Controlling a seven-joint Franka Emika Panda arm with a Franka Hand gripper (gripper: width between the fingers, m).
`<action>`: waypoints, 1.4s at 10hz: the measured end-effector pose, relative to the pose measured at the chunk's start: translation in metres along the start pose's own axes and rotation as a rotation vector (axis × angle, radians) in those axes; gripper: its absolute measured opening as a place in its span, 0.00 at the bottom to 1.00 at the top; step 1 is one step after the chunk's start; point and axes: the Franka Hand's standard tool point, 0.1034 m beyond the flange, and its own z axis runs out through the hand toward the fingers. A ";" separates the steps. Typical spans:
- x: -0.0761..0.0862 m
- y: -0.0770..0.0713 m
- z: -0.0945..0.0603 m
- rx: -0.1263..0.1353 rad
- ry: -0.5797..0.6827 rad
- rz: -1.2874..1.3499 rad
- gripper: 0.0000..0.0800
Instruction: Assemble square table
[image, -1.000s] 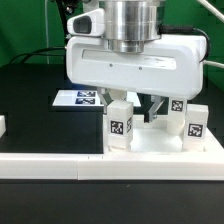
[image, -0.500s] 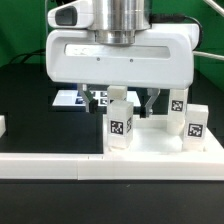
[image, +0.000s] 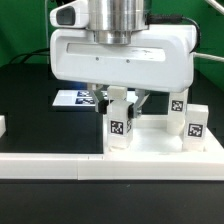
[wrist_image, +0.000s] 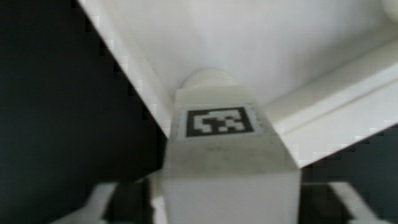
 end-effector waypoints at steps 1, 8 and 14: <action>0.000 0.000 0.000 0.000 0.000 0.100 0.36; -0.003 0.006 0.001 0.012 0.002 0.971 0.36; -0.002 0.007 0.001 0.052 -0.120 1.412 0.36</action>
Offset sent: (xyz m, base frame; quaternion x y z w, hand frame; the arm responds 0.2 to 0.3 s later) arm 0.0000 0.0000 0.0000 0.0000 0.0000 0.1938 0.9810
